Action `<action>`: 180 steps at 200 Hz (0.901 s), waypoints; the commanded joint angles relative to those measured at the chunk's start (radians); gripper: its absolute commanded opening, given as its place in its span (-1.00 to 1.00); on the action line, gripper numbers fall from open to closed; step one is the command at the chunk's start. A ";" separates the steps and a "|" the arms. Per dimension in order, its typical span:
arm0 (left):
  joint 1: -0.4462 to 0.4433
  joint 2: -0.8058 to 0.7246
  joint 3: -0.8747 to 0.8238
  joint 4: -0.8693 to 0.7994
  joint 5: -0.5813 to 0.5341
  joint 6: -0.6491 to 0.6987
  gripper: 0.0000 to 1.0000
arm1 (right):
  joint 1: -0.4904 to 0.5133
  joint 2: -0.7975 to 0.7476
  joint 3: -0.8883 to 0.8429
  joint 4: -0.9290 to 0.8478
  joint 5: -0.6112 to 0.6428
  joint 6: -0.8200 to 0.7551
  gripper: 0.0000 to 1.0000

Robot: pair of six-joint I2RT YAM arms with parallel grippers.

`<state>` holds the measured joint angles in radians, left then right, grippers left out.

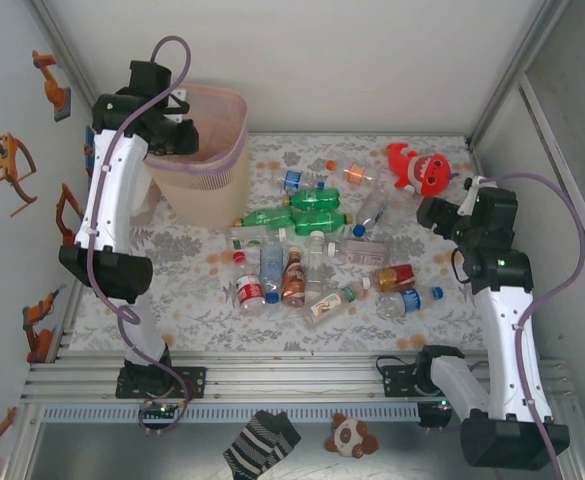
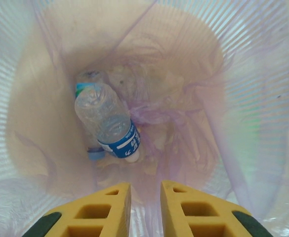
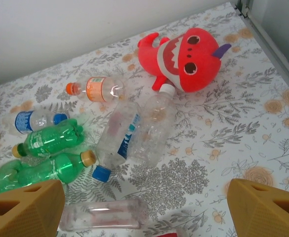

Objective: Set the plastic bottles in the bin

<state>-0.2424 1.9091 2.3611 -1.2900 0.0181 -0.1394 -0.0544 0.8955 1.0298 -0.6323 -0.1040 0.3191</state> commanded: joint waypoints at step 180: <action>-0.019 -0.716 -0.892 0.620 0.211 -0.117 -0.27 | 0.007 0.098 -0.207 -0.452 -0.045 0.822 0.60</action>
<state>-0.2558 1.2354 1.5166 -0.7395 0.2035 -0.2192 -0.0536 0.9928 0.8909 -0.9951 -0.1188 0.9478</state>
